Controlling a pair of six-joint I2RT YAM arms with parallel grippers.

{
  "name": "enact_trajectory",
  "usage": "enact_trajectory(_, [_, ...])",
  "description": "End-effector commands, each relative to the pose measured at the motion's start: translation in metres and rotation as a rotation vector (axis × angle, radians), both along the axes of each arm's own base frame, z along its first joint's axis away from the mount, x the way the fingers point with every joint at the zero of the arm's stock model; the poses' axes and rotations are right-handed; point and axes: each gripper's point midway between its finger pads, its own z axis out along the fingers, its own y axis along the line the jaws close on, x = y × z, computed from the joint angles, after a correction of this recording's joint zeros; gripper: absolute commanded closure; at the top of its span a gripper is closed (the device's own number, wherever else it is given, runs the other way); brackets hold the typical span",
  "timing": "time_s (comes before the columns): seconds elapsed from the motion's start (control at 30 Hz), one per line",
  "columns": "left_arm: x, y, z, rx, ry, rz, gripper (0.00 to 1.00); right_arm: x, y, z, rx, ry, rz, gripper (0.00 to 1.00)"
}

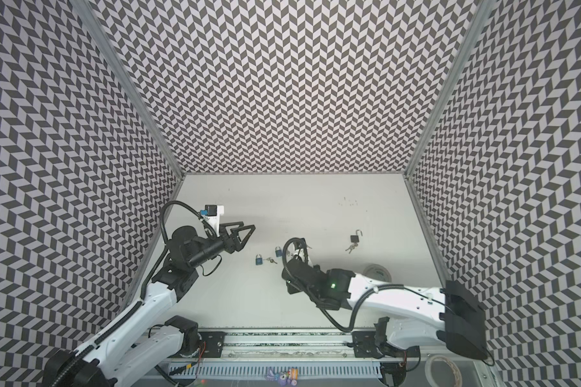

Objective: Lock with the key

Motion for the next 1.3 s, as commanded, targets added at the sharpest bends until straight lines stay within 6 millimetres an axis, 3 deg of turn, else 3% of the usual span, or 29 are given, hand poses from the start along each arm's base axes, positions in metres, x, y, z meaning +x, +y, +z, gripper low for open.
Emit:
enact_trajectory(0.0, [-0.005, -0.001, 0.023, 0.031, -0.059, -0.033, 0.17, 0.01, 0.007, 0.048, 0.063, -0.169, 0.125, 1.0])
enact_trajectory(0.17, [-0.012, -0.007, 0.048, 0.039, -0.13, -0.086, 0.17, 0.027, 0.008, 0.114, 0.07, -0.379, 0.146, 1.0])
enact_trajectory(0.37, [-0.025, -0.015, 0.081, 0.067, -0.244, -0.176, 0.16, 0.024, 0.028, 0.153, 0.075, -0.532, 0.303, 1.0])
enact_trajectory(0.57, [-0.039, -0.026, 0.106, 0.072, -0.311, -0.287, 0.16, 0.035, 0.018, 0.194, 0.233, -0.599, 0.485, 1.0])
enact_trajectory(0.7, [-0.042, -0.031, 0.114, 0.071, -0.319, -0.338, 0.16, 0.043, 0.004, 0.2, 0.32, -0.532, 0.564, 1.0])
enact_trajectory(0.97, [-0.048, -0.04, 0.121, 0.084, -0.341, -0.429, 0.17, 0.033, -0.009, 0.196, 0.37, -0.485, 0.745, 1.0])
enact_trajectory(1.13, [-0.062, -0.048, 0.121, 0.081, -0.365, -0.515, 0.16, 0.01, -0.005, 0.194, 0.453, -0.387, 0.965, 1.0])
enact_trajectory(1.27, [-0.08, -0.06, 0.121, 0.077, -0.394, -0.614, 0.15, 0.005, -0.003, 0.186, 0.446, -0.348, 1.012, 1.0])
